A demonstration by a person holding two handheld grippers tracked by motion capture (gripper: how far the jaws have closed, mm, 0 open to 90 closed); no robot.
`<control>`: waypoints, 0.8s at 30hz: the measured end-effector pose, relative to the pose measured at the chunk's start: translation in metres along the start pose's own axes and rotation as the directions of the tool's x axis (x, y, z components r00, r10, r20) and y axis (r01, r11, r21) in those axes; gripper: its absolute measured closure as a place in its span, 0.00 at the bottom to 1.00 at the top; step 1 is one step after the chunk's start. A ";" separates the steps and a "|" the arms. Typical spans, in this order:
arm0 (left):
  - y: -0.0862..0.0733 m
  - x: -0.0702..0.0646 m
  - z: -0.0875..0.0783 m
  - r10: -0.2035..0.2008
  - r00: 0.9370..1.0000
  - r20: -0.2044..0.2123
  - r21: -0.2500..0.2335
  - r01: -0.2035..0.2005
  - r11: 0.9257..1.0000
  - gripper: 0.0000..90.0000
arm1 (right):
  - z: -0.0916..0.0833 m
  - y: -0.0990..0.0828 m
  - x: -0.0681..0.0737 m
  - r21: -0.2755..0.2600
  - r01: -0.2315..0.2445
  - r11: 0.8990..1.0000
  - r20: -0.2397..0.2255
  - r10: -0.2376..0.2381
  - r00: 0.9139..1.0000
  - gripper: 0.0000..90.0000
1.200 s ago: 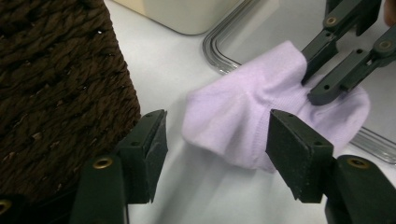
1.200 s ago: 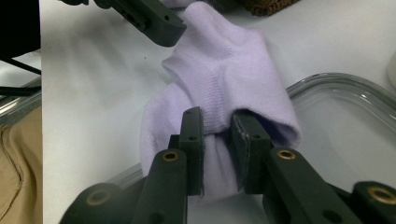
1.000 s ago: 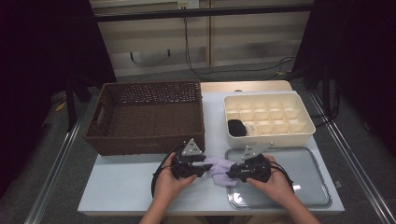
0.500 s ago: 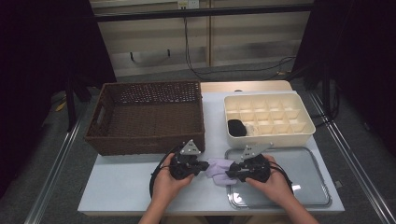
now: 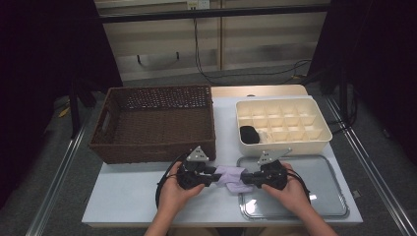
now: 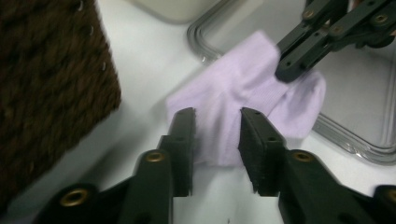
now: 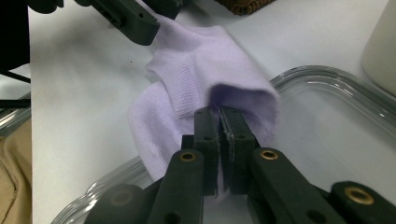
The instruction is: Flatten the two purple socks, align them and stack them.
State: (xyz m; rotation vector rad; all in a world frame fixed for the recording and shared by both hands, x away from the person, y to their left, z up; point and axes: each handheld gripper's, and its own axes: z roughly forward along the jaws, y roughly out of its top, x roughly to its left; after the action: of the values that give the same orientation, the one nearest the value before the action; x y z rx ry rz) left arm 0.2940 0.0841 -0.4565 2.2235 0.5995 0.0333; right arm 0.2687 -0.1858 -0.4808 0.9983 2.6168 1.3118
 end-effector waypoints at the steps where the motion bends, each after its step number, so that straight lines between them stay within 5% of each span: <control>1: 0.002 -0.003 0.000 0.022 1.000 0.001 -0.005 -0.022 1.000 0.73 | 0.000 0.000 0.000 -0.001 -0.003 1.000 0.000 0.003 1.000 0.95; 5: 0.006 -0.012 0.005 0.074 0.997 0.013 -0.003 -0.073 0.997 0.67 | 0.001 0.000 0.000 -0.006 -0.004 1.000 -0.002 0.004 1.000 0.95; 15: -0.006 -0.010 0.025 0.090 0.995 0.030 0.070 -0.092 0.993 0.69 | 0.001 0.000 0.000 -0.007 -0.003 1.000 0.007 0.003 1.000 0.94; 18: -0.004 -0.012 0.024 0.156 0.988 -0.007 0.114 -0.154 0.981 0.76 | 0.002 0.001 0.000 -0.007 0.000 1.000 0.013 0.000 1.000 0.94; 24: -0.001 -0.012 0.020 0.065 0.998 0.006 0.126 -0.065 0.990 0.96 | 0.001 0.001 0.001 -0.013 0.006 1.000 0.019 -0.006 1.000 0.89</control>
State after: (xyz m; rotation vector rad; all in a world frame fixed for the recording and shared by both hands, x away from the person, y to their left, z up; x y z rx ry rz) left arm 0.2871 0.0652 -0.4687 2.3648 0.5409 0.0279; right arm 0.2691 -0.1839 -0.4807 0.9955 2.5920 1.3093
